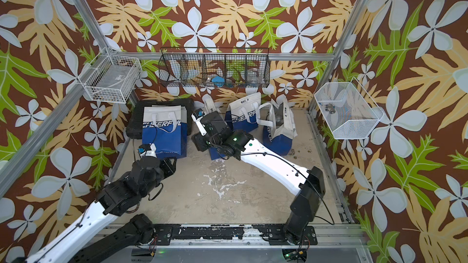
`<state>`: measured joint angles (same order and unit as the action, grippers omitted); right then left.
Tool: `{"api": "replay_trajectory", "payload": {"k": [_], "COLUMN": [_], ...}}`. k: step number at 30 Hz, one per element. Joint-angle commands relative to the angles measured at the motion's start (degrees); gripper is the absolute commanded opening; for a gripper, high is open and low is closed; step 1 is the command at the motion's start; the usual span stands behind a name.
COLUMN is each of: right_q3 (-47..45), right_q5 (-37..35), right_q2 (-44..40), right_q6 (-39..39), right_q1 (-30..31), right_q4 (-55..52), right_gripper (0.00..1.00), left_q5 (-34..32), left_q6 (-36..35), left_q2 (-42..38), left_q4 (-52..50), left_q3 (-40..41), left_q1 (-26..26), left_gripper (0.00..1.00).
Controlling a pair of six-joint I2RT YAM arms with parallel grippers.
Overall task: Open the takeout bag
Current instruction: Adjust the takeout bag at the center of the board.
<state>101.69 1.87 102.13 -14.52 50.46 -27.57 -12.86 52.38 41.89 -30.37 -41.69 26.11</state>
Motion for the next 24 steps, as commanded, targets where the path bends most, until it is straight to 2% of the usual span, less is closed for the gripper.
{"api": "replay_trajectory", "payload": {"k": [1,5,8,10,15,18,22,24], "right_q3": [8.9,23.6,34.4,38.2,39.8,36.3,36.8,36.6], "right_q5": [12.0,16.1,20.2,23.0,27.0,27.5,27.9,26.0], "right_q2": [8.8,21.6,29.8,33.4,39.0,39.0,40.0,39.3], "right_q6": [0.3,0.3,-1.1,-2.0,-3.5,-2.9,-2.7,-1.6], "right_q1": [-2.0,-4.4,-6.8,-7.8,-9.3,-8.9,-8.7,-8.1], "right_q4": [-0.7,-1.4,-1.7,-0.4,2.7,5.2,5.7,4.9], "right_gripper": [0.61,0.53,0.52,0.55,0.58,0.58,0.59,0.59], "left_q5": [24.5,22.5,22.6,21.1,19.1,18.0,15.9,15.8], "left_q6": [-1.0,-2.7,-2.0,-2.3,-2.6,-3.0,-4.3,-5.5], "left_q2": [2.0,4.5,6.9,8.4,15.8,19.1,22.9,21.3], "left_q4": [9.7,10.7,16.3,18.7,23.7,29.7,30.4,30.2], "left_q3": [3.4,4.0,5.9,5.8,4.3,3.7,1.9,0.8], "left_q1": [-12.1,-17.6,-19.3,-19.3,-20.6,-20.9,-21.4,-21.4], "left_gripper": [0.27,0.22,0.2,0.2,0.19,0.2,0.21,0.35]}}
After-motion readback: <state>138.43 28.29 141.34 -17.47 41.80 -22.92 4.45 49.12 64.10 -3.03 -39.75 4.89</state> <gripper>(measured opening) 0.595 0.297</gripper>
